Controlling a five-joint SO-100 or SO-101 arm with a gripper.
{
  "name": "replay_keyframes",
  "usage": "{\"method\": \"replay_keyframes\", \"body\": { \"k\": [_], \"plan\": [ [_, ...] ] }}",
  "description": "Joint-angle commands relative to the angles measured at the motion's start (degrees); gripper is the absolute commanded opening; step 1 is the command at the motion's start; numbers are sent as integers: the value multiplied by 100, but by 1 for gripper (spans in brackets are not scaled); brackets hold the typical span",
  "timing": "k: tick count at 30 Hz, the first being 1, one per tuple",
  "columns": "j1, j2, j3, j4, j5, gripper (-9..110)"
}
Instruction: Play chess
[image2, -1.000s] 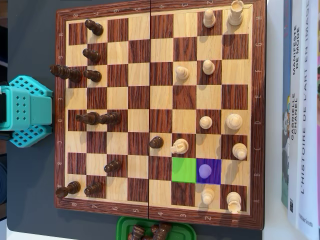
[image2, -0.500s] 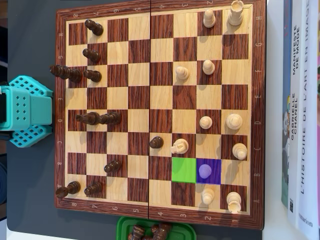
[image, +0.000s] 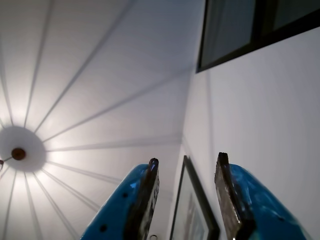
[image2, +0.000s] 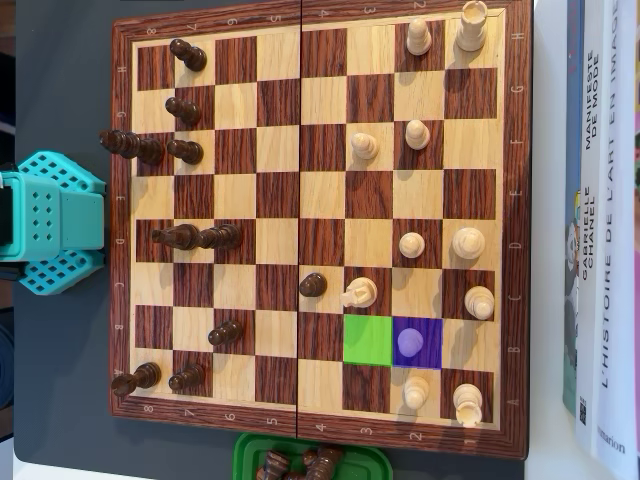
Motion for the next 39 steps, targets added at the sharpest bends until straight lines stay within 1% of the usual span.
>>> {"method": "replay_keyframes", "body": {
  "k": [1,18,22,29,34,39],
  "plan": [
    [-26,-44,114,-9,35,17],
    [-26,-44,114,-9,-9,17],
    [26,-44,114,149,-26,17],
    [26,-44,-272,1433,-26,17],
    [35,-44,-826,3199,-62,17],
    [-44,-44,-1011,4878,-668,17]
  ]
}}
